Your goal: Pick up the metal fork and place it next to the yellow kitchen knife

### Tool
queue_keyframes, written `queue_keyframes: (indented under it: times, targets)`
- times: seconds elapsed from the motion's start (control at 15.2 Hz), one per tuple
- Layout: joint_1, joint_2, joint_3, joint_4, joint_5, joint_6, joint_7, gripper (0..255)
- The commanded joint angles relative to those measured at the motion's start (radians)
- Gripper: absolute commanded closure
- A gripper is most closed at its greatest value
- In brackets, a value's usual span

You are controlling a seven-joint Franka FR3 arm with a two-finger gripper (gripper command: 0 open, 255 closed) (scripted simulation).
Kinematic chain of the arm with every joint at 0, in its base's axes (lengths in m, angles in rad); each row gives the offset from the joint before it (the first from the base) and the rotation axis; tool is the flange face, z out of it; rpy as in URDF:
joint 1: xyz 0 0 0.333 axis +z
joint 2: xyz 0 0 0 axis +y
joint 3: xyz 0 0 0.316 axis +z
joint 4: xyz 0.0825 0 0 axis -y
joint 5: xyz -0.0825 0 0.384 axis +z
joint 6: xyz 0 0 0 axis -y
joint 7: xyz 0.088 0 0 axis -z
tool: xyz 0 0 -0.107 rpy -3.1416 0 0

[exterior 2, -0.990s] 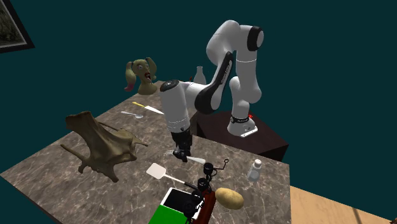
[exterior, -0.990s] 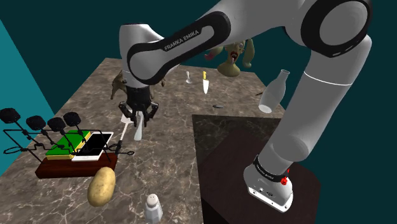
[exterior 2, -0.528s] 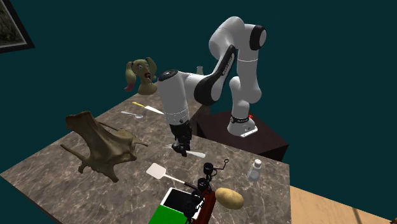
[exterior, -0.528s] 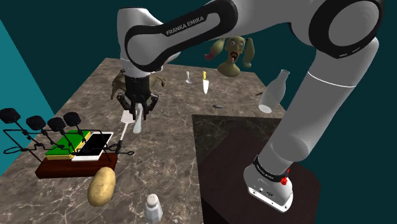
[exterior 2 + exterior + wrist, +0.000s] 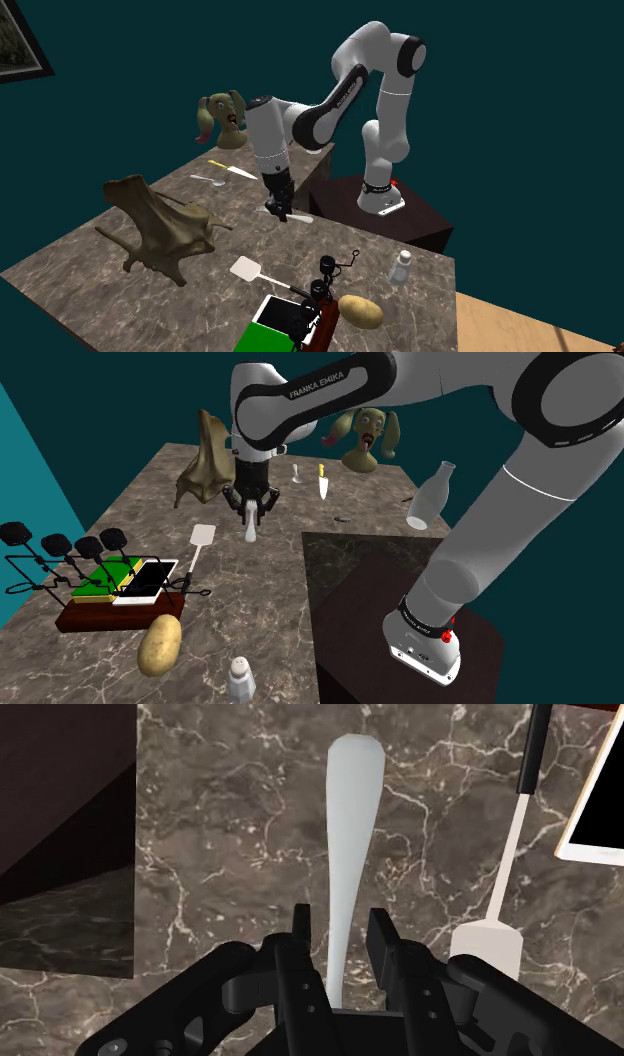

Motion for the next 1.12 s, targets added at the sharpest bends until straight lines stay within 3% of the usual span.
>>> queue_keyframes:
  times: [0.0, 0.53, 1.06]
  targets:
    - [-0.022, -0.035, -0.027, -0.038, 0.01, -0.003, -0.058, 255]
    - [-0.111, -0.115, -0.148, -0.119, -0.001, -0.027, -0.263, 255]
    - [-0.207, -0.125, -0.27, -0.129, -0.051, -0.05, -0.453, 255]
